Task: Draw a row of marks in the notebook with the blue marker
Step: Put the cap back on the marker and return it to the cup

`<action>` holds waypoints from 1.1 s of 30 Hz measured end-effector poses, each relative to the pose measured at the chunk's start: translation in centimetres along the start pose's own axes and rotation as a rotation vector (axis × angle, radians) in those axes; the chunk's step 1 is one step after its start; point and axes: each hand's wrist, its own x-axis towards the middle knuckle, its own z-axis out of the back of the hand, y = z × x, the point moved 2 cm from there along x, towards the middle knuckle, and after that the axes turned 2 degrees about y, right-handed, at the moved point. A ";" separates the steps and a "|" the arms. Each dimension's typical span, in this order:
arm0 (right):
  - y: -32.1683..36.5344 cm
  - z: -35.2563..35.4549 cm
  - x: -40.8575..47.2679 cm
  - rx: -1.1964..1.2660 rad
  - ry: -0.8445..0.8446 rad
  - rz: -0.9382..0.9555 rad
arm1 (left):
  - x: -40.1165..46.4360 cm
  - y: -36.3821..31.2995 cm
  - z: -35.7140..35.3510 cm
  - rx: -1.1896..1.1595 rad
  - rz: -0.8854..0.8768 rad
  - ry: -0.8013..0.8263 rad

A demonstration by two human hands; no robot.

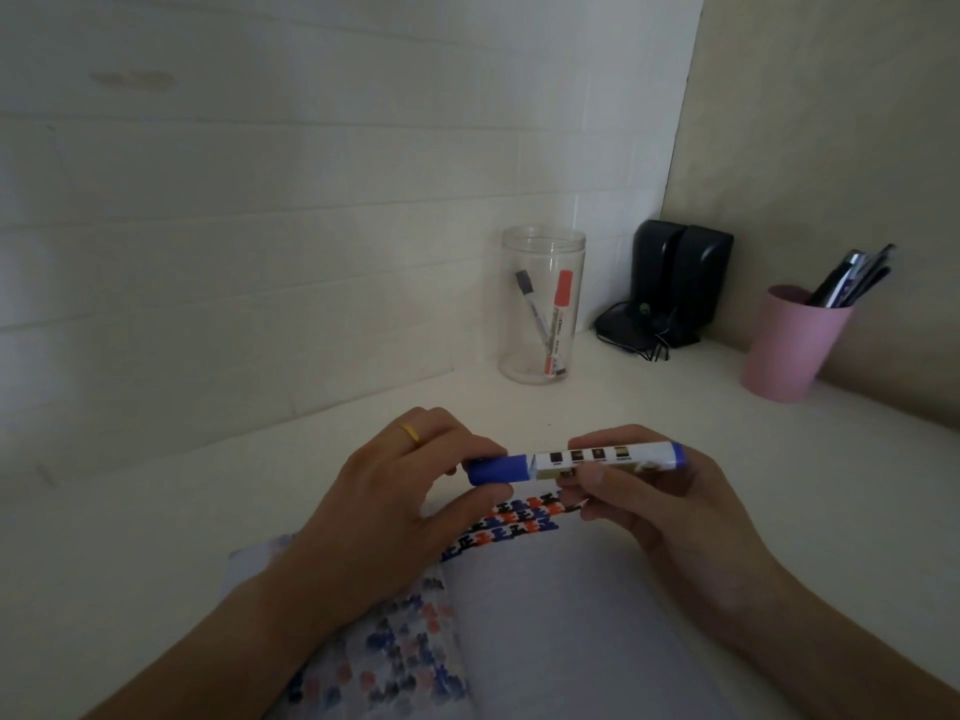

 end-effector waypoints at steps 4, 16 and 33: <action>0.1 0.0 0.0 -0.001 0.073 -0.006 | -0.2 -0.3 0.3 0.007 -0.069 0.011; 0.3 0.1 -0.3 0.068 0.147 0.014 | -0.2 -1.6 0.7 -0.076 -0.063 0.055; -0.4 -0.3 0.3 -1.196 -0.021 0.596 | -0.4 1.0 0.8 0.107 0.051 0.075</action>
